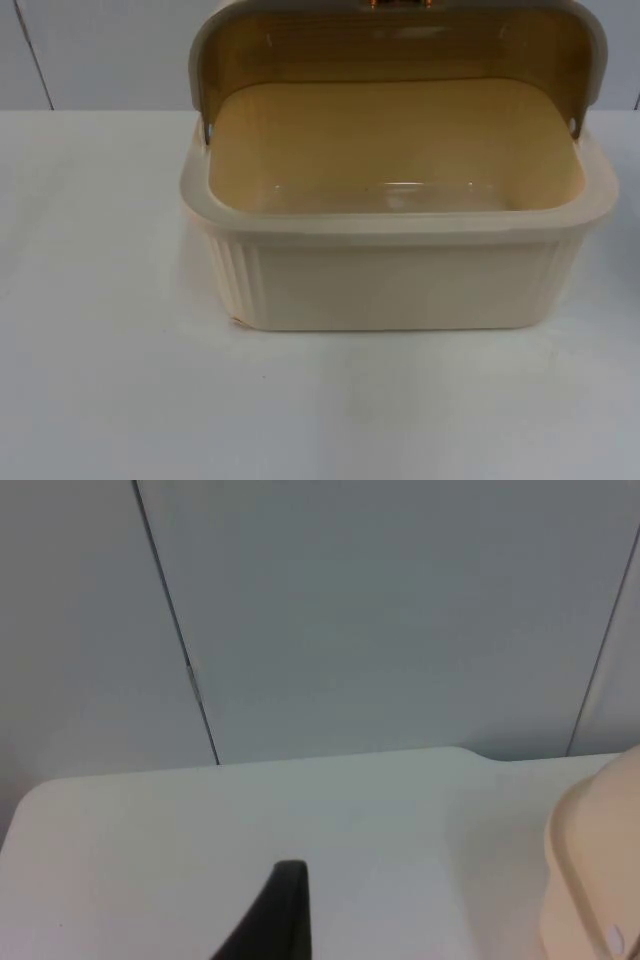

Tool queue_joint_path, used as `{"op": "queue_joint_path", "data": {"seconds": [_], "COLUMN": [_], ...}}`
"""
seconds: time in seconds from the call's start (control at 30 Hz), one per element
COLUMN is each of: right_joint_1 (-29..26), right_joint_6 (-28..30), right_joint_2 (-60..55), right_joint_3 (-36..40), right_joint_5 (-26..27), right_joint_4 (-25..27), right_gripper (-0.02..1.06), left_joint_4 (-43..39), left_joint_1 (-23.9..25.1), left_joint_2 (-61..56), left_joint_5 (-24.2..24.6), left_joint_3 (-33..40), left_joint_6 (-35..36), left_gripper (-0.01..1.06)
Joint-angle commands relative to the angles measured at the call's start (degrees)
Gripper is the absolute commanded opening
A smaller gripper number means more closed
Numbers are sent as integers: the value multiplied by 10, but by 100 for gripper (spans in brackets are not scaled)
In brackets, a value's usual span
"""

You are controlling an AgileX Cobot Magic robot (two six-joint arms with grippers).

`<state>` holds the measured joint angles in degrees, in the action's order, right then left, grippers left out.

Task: Open the box lid with the left hand, place the block into the box with the right hand, then close the box lid with the left hand.

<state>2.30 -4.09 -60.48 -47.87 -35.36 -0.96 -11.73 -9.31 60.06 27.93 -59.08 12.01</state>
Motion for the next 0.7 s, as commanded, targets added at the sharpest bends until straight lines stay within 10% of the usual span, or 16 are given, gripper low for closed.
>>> {"op": "queue_joint_path", "data": {"seconds": [0.0, 0.2, 0.67], "right_joint_1": [2, 2, 2], "right_joint_6": [18, 49, 461], "right_joint_2": [45, 139, 103], "right_joint_3": [-6, -6, -6], "right_joint_5": [-35, -79, -60], "right_joint_4": [1, 35, 481], "right_gripper": [3, 3, 3], "left_joint_4": [2, 2, 2], "left_joint_1": [-4, -4, -4], "left_joint_2": [-4, -4, -4], "left_joint_5": [-3, -4, -8], "left_joint_3": [0, 0, 0], "left_joint_6": [4, 4, 4], "left_gripper": [104, 104, 104]}}
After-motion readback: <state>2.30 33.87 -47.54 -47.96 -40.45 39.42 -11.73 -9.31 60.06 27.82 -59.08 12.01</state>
